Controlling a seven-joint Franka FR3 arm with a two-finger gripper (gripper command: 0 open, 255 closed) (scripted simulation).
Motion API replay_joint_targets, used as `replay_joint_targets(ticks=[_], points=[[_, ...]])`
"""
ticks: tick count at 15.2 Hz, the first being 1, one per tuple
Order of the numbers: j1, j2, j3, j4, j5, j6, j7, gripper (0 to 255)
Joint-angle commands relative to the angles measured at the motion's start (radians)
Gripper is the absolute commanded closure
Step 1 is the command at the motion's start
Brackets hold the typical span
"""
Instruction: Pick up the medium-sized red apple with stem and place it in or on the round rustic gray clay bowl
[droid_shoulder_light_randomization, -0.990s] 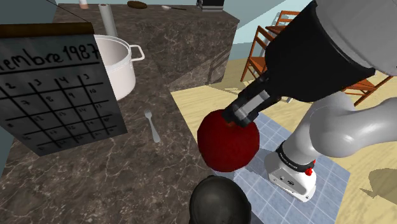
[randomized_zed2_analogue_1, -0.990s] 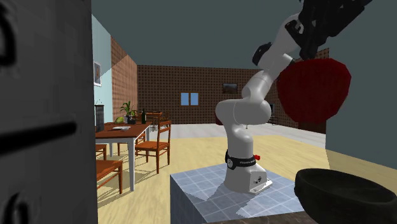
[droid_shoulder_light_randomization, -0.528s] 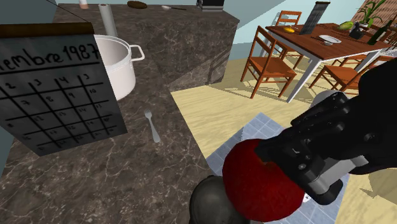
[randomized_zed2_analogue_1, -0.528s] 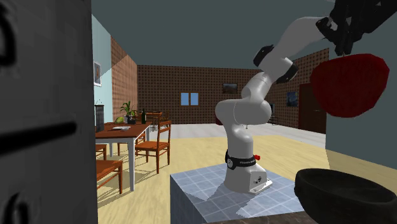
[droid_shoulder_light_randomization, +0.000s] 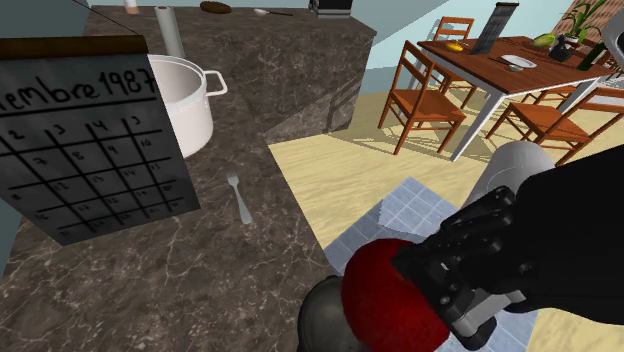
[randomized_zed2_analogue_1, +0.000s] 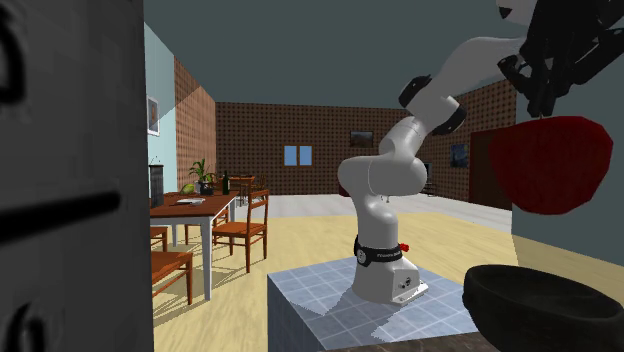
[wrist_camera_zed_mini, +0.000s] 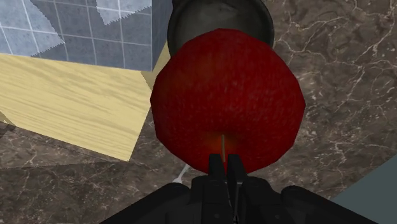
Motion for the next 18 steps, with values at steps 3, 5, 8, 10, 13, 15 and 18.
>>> replay_joint_targets(ticks=[3, 5, 8, 10, 13, 15, 18], points=[[0.012, -0.014, 0.020, -0.053, 0.019, 0.041, 0.006, 255], [0.018, -0.021, 0.032, -0.080, 0.029, 0.062, 0.010, 255], [0.026, -0.029, 0.050, -0.118, 0.044, 0.093, 0.015, 255], [0.031, -0.034, 0.063, -0.143, 0.055, 0.114, 0.019, 255], [0.039, -0.039, 0.084, -0.178, 0.071, 0.146, 0.024, 255], [0.043, -0.042, 0.098, -0.201, 0.083, 0.168, 0.028, 255], [0.049, -0.044, 0.125, -0.239, 0.102, 0.205, 0.035, 255]])
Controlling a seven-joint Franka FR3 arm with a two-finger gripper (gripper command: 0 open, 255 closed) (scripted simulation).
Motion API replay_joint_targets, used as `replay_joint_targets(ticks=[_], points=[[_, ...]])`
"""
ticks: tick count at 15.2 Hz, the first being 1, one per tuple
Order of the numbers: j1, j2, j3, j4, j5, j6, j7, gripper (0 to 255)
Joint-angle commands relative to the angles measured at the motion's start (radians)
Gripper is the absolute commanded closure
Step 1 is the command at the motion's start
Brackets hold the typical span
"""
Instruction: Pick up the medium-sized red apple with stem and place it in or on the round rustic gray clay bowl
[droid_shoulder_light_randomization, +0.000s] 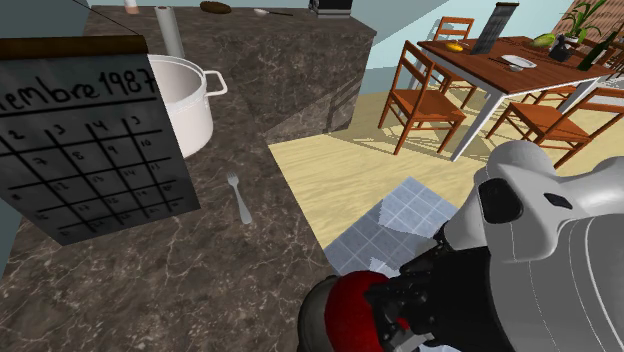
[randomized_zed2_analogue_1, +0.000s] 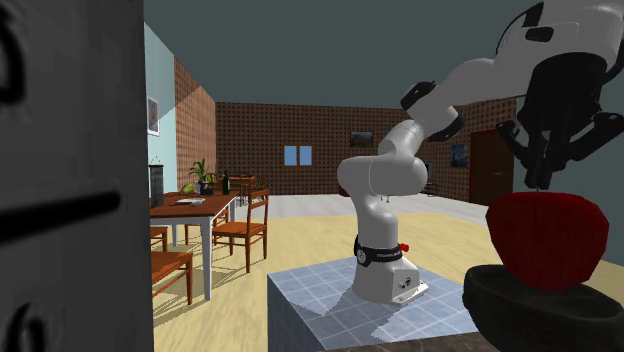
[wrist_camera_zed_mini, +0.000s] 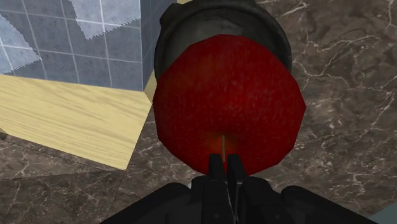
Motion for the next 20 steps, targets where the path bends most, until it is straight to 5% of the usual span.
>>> replay_joint_targets(ticks=[1, 8, 9, 14, 20], points=[[0.003, -0.001, 0.010, -0.012, 0.007, 0.013, 0.003, 255], [0.003, -0.001, 0.010, -0.012, 0.007, 0.013, 0.003, 255], [0.003, -0.001, 0.010, -0.012, 0.007, 0.013, 0.003, 0], [0.003, -0.001, 0.010, -0.012, 0.007, 0.013, 0.003, 0], [0.007, -0.007, -0.043, 0.099, -0.031, -0.110, 0.017, 0]])
